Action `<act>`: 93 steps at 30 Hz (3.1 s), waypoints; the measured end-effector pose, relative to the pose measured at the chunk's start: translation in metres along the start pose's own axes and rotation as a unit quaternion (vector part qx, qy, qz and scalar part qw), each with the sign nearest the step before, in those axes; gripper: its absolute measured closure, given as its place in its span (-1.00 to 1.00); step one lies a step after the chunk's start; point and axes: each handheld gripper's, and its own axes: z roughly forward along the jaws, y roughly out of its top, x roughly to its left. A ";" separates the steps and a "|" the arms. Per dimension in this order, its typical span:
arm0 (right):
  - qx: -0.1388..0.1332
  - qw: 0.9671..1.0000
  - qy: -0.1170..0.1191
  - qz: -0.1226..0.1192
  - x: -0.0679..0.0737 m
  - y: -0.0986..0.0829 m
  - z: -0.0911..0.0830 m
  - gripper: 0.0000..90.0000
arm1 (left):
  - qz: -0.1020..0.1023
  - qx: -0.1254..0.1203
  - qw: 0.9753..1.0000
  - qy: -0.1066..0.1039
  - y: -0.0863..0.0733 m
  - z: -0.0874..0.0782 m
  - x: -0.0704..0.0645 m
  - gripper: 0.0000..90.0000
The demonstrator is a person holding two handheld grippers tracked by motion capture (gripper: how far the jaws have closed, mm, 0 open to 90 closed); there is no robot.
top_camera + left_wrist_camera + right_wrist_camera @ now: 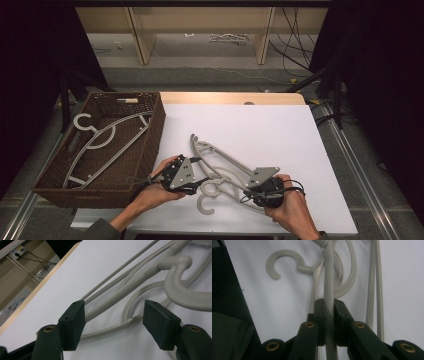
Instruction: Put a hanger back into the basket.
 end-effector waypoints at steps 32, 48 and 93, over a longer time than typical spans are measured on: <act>-0.040 0.999 -0.005 -0.025 0.003 0.008 -0.025 0.83 | 0.215 -0.035 0.976 -0.025 0.029 0.006 0.006 0.53; -0.111 0.993 -0.027 -0.003 -0.013 0.006 -0.054 0.52 | 0.221 -0.028 0.974 -0.044 0.058 -0.021 0.005 0.73; -0.188 0.978 -0.036 0.089 0.010 -0.012 -0.007 -0.43 | -0.135 -0.020 0.991 0.004 0.067 -0.105 0.046 0.77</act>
